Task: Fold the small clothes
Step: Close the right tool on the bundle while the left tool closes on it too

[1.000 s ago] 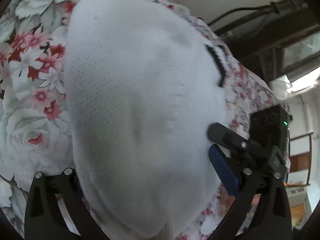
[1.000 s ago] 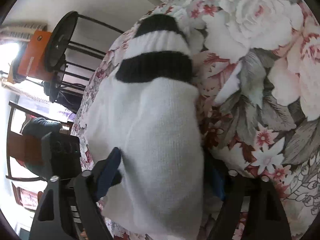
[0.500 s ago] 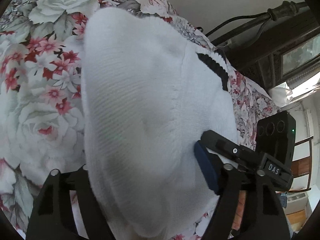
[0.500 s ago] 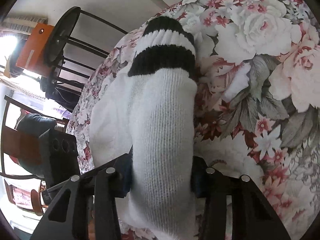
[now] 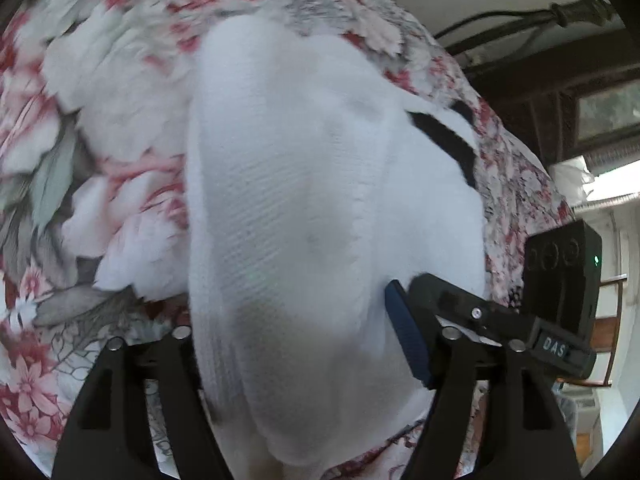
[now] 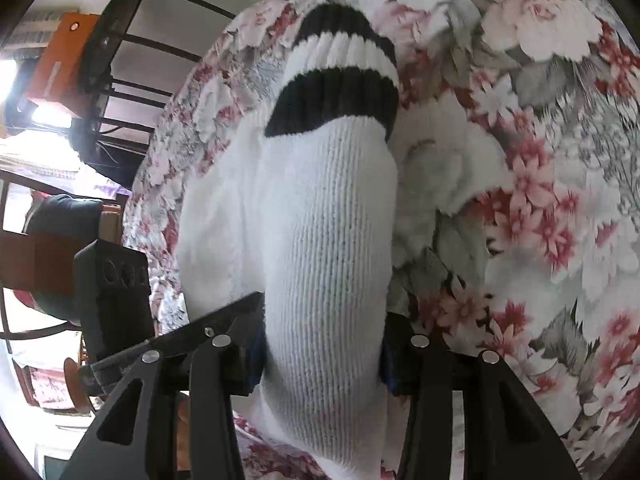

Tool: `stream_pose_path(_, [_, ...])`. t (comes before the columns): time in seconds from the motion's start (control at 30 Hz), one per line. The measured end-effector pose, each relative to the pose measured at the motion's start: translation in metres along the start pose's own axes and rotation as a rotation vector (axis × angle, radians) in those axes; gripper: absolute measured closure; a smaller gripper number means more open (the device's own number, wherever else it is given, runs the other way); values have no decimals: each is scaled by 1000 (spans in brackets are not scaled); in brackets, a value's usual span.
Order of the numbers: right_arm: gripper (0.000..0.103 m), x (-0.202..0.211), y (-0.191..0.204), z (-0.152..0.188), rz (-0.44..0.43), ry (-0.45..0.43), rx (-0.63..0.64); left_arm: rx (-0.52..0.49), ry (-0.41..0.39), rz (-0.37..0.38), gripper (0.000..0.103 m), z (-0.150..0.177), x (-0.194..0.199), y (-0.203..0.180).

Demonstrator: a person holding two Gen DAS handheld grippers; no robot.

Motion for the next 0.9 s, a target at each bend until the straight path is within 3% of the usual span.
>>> stream_pose_path(0.2, [45,-13,-27,-3,-29,-25,-85,157,-31,102,20,-9,-7,24])
stream_pose_path(0.27, [44,-16,-25,-5,-18,-36,-79,139,-29,77,21,-11,-13,21])
stream_pose_path(0.3, [51,-18,-21,-5,-13,-40,-70,115,-33,55,21,-11,-14,18])
stream_pose_path(0.4, [58,-11,-10,-2,30,-67,-23,32,-48,13,36,-7,-13,0])
stream_pose_path(0.53, [60,9,15,7,9,-97,24,18,-82,56,55,-2,10,-9])
stream_pose_path(0.9, [60,74,54,86,-77,-164,45,-44,-174,81,58,66,90,-49])
Point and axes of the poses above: each gripper's, at about its wrist camera, not at the fingertips, and x roughly against the way its jaws point, y to its left, z to its underside, the point moved 7 cm from there along -x, roughly the way its jaws point, and after that the axes turned 1 degree about -x, right-handed, at the moved point
